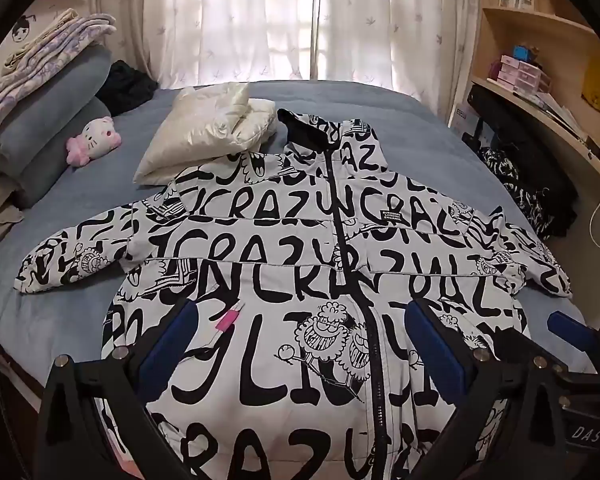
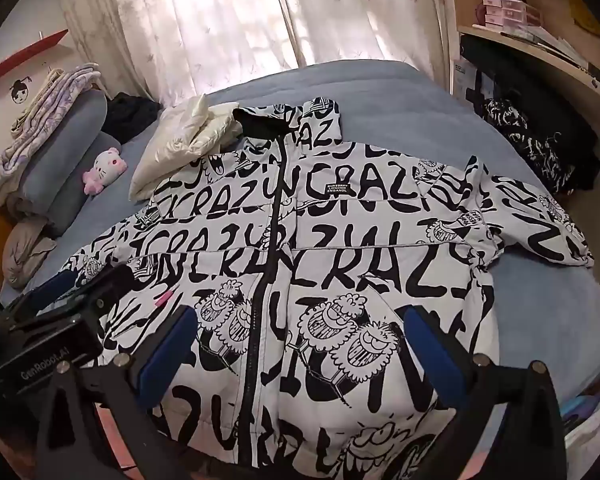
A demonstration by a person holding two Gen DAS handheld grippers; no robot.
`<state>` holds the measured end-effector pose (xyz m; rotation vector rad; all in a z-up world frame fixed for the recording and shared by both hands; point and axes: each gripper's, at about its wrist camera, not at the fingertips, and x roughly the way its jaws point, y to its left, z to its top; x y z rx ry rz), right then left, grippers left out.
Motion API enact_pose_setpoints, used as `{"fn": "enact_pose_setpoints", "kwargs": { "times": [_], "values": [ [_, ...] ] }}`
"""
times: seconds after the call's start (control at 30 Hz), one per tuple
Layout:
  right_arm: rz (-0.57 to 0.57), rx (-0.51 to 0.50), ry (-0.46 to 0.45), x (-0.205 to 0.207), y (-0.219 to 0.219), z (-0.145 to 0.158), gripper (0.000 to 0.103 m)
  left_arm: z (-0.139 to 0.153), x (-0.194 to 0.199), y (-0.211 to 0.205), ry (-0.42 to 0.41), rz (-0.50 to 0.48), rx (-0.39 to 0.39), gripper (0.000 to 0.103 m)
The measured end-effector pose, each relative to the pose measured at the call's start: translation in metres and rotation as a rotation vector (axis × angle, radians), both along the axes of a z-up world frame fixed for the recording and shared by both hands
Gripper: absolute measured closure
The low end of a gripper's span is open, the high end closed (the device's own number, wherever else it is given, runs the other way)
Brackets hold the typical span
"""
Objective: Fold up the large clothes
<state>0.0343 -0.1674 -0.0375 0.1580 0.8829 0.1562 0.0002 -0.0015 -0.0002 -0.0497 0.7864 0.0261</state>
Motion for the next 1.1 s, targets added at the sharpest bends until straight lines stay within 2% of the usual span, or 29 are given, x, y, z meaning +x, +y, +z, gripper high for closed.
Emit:
{"fn": "enact_pose_setpoints", "kwargs": {
  "times": [0.1,0.13,0.27,0.3,0.77,1.1],
  "values": [
    [-0.001,-0.007,-0.011,0.000,-0.002,0.001,0.000,-0.001,-0.001,-0.006,0.003,-0.024,0.013,0.001],
    [-0.002,-0.011,-0.013,0.000,-0.004,0.001,0.000,-0.002,-0.004,-0.001,-0.002,-0.009,-0.024,0.001],
    [-0.006,-0.026,-0.015,-0.007,-0.004,-0.001,0.000,0.000,-0.005,-0.008,0.014,-0.002,0.006,0.001],
    [0.001,-0.056,-0.001,-0.003,0.003,-0.001,0.000,-0.001,-0.002,-0.008,0.022,-0.003,0.009,0.001],
    [-0.050,-0.069,-0.002,0.001,-0.006,-0.005,0.000,0.004,-0.006,-0.002,0.011,-0.008,0.000,0.001],
    [-0.080,-0.120,-0.007,0.003,-0.007,-0.006,0.000,0.007,-0.006,-0.009,-0.003,-0.044,0.019,0.001]
  ]
}}
